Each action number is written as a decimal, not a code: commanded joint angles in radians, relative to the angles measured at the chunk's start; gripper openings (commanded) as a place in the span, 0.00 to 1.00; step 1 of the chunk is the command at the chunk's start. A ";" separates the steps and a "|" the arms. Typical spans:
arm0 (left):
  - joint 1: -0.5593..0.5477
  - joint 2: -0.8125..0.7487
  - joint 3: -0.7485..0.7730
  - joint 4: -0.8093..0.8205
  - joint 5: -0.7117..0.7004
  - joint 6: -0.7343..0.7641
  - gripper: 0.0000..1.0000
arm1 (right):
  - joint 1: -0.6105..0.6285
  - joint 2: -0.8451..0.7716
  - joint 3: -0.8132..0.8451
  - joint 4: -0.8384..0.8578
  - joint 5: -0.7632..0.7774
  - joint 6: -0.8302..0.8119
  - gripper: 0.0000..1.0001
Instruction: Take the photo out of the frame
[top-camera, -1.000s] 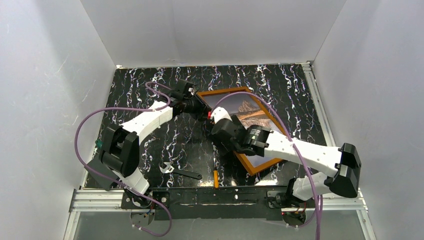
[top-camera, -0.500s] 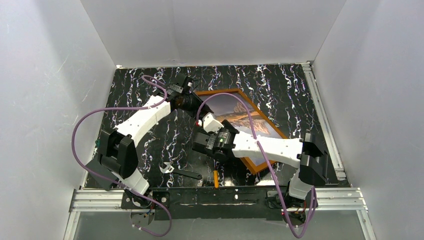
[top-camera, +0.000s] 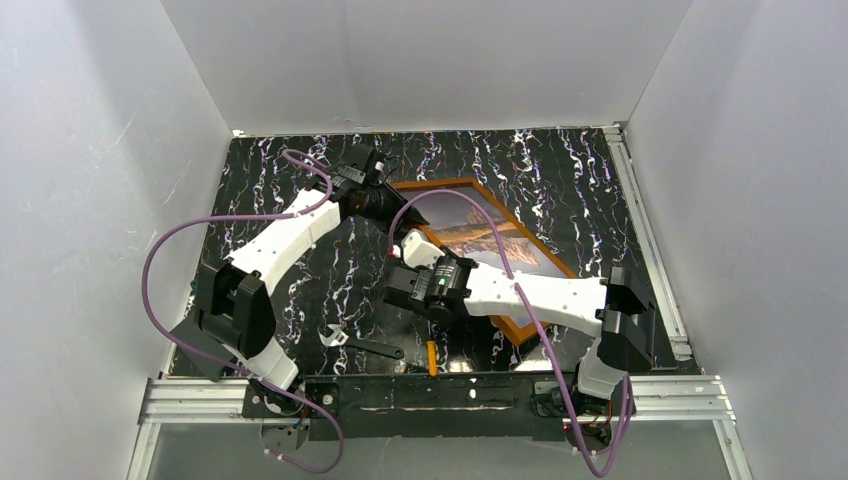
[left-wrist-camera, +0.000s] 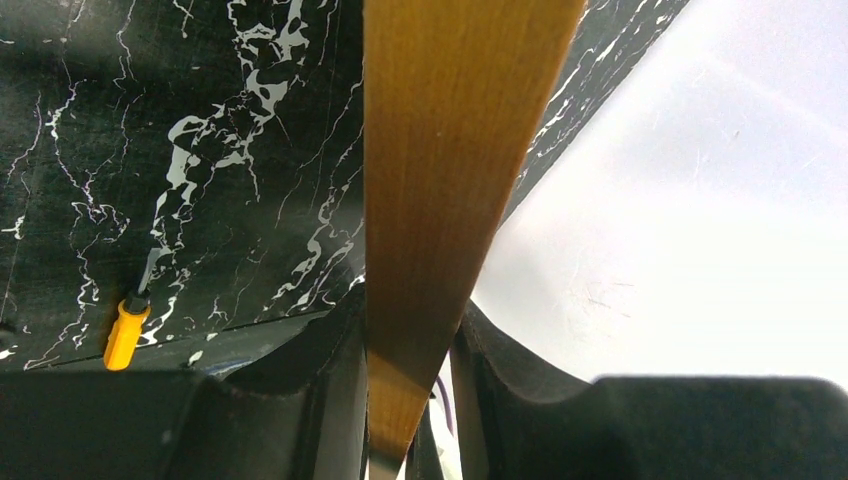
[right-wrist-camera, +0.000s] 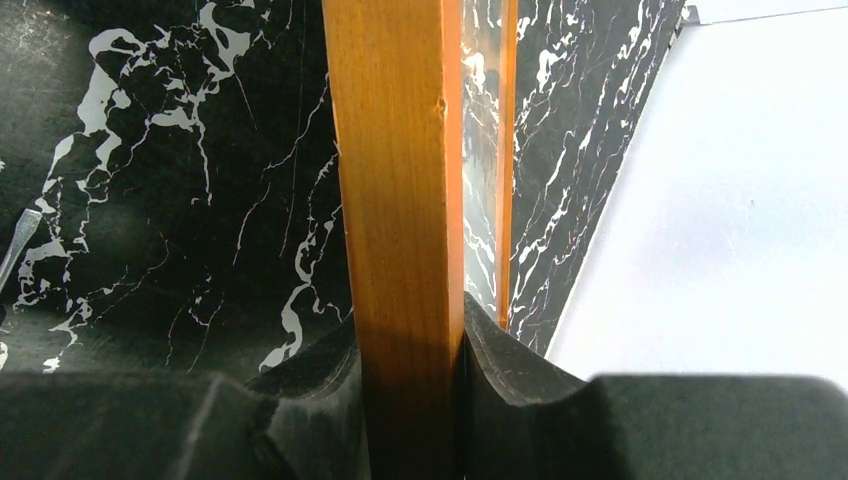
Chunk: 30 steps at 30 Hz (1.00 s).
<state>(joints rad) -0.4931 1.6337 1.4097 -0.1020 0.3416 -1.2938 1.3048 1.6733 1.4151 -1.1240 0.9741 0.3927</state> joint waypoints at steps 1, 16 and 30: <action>0.019 -0.019 0.004 -0.244 -0.018 -0.007 0.00 | -0.021 -0.039 0.075 -0.085 0.142 0.063 0.23; 0.019 -0.024 -0.027 -0.224 -0.020 0.018 0.00 | -0.027 -0.115 0.089 0.088 0.002 -0.119 0.80; 0.021 -0.020 0.001 -0.266 -0.065 0.040 0.00 | -0.028 -0.016 0.206 -0.112 0.113 -0.060 0.01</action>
<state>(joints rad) -0.4797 1.6257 1.4311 -0.1349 0.3244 -1.2789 1.2999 1.6867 1.5585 -1.1881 0.9108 0.2928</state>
